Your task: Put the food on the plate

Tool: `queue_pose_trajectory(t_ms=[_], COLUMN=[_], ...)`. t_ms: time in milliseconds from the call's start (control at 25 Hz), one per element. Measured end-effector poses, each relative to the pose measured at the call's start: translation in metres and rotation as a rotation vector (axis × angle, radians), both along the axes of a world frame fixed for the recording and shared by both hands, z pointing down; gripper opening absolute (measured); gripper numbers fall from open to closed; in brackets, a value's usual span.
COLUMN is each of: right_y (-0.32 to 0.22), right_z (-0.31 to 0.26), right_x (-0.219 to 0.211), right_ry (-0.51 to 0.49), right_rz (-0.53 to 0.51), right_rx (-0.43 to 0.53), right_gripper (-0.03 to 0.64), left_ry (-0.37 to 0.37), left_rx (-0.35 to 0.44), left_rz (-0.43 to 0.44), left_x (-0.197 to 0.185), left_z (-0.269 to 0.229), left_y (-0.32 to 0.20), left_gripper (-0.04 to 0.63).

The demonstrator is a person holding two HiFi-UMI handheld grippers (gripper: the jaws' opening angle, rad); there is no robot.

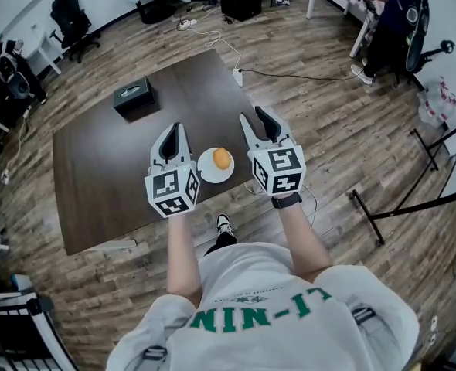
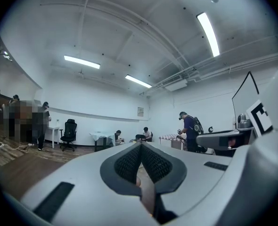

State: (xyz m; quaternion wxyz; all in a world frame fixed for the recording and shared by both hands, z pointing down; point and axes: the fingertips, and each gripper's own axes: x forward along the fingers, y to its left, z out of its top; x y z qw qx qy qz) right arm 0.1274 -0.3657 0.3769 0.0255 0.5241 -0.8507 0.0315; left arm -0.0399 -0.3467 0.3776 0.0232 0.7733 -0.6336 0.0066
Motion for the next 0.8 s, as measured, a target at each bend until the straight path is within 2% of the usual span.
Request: queue_pose_trajectory(t_ms=[280, 640, 800], right_y=[-0.001, -0.004, -0.006], right_z=[-0.011, -0.016, -0.012], right_x=[-0.003, -0.004, -0.01], right_ry=[-0.088, -0.03, -0.003], right_rz=[-0.018, 0.004, 0.007], right_rx=[-0.006, 0.029, 0.021], right_gripper=[0.097, 0.02, 0.017], left_ry=[0.016, 0.019, 0.019], left_rx=[0.003, 0.008, 0.011], left_rz=[-0.011, -0.015, -0.015], left_x=[-0.005, -0.005, -0.01], left_z=[-0.006, -0.008, -0.01], left_y=[0.0, -0.002, -0.004], left_gripper=[0.013, 0.014, 0.013])
